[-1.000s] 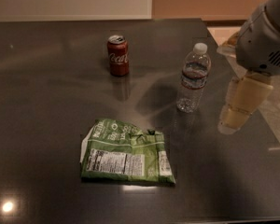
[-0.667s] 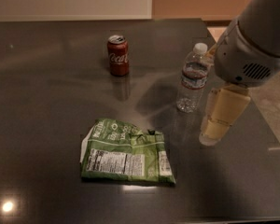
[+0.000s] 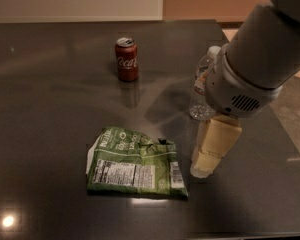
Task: Move green jalapeno chip bag near water bottle
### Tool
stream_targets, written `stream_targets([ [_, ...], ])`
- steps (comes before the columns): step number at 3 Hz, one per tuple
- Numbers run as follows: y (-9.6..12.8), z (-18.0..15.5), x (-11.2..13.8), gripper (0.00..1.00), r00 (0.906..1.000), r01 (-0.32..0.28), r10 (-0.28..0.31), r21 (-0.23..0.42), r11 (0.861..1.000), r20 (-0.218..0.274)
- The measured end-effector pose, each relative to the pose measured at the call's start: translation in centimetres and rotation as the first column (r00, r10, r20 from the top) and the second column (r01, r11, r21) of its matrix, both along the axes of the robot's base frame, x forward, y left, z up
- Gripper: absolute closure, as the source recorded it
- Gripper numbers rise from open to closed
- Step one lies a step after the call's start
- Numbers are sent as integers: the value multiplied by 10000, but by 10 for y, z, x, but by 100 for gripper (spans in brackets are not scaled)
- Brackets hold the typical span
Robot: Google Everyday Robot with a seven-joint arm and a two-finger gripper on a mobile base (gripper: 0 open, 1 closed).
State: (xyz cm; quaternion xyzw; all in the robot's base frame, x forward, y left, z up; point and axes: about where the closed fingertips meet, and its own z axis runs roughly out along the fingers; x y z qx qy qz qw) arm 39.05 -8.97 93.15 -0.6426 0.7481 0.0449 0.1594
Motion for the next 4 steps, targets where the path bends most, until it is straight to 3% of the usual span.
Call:
stream_targets([
  [2, 17, -47, -2, 0, 9992, -333, 342, 499, 9982, -183],
  [4, 19, -87, -3, 0, 9986, -215, 257, 896, 9957, -461],
])
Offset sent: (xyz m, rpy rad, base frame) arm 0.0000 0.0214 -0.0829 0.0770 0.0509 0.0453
